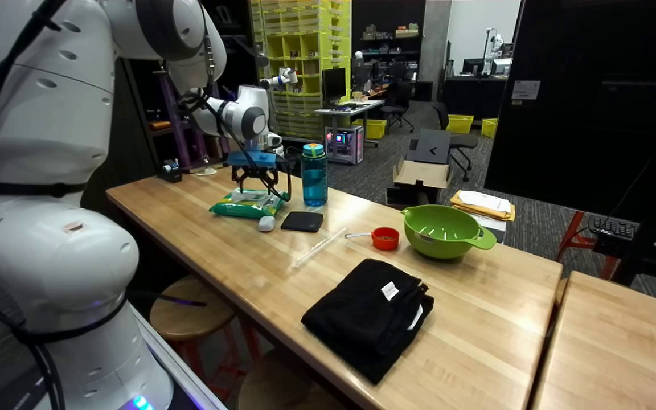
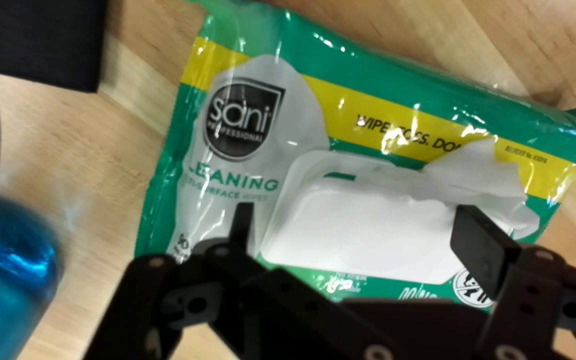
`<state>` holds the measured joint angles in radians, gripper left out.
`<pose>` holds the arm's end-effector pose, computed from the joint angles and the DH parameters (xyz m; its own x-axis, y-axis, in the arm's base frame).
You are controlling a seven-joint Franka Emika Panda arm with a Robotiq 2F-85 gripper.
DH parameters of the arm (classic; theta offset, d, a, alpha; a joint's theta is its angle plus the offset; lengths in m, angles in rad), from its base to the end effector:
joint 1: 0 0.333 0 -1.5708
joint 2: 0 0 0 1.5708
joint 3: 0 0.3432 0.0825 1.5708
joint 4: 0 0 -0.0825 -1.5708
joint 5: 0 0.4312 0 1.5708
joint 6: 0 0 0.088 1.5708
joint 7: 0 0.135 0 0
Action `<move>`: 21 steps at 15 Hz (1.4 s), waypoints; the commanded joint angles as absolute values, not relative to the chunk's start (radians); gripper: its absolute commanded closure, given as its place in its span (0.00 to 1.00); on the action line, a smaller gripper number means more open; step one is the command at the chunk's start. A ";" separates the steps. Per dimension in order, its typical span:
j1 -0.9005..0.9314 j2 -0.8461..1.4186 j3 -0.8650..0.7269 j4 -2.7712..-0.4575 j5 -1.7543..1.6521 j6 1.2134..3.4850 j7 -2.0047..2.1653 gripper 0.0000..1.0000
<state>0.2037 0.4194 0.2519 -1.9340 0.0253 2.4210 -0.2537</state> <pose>0.6102 0.2935 0.2471 0.7852 0.6104 0.1043 0.6188 -0.7796 -0.0964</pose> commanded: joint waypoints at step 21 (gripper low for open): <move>0.237 0.291 0.250 -2.029 -0.053 2.434 -0.136 0.00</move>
<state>0.2381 0.3322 0.2463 -1.9857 -0.0779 2.4500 -0.1472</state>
